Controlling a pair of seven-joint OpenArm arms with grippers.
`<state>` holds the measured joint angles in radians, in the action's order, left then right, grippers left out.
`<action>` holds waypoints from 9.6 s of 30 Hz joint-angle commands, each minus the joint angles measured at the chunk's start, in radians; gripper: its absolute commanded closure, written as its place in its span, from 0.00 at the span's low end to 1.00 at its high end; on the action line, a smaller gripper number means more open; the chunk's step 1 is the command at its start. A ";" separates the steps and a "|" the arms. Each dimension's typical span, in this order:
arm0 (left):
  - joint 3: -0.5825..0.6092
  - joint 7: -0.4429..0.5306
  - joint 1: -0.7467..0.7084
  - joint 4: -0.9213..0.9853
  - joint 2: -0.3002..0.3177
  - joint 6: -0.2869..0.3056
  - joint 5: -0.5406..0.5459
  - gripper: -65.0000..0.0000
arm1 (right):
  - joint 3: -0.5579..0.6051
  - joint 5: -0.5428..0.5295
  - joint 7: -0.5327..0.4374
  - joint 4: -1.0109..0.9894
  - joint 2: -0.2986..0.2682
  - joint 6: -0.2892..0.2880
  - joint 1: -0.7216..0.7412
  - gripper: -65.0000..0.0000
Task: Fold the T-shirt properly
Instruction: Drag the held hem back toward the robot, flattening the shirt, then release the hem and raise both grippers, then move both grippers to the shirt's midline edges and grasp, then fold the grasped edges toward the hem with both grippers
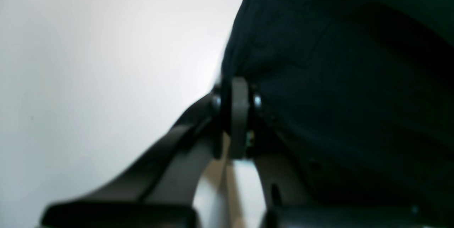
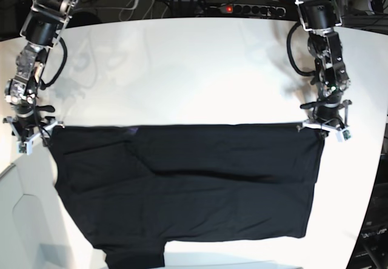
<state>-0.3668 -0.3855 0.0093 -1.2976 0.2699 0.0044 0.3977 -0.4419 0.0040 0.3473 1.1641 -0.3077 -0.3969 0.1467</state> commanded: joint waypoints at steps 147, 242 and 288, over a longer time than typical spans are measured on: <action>-0.364 -0.335 -0.064 -0.417 -0.031 0.001 -0.010 0.36 | 0.182 -0.003 0.276 0.101 0.040 -0.055 0.210 0.52; -0.136 -0.062 -0.113 -0.279 -0.019 0.003 -0.033 1.00 | 0.183 -0.011 0.023 0.575 0.040 -0.055 -0.255 1.00; -0.271 -0.059 -0.484 -0.432 -0.071 0.003 0.123 1.00 | 0.111 -0.011 -0.029 0.571 0.072 -0.058 -0.490 1.00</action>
<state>-0.6296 -0.4683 -0.4698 -1.7065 0.1852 0.0071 0.5205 -0.3244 -0.0032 0.3428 1.7199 -0.2211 -0.4526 -0.3489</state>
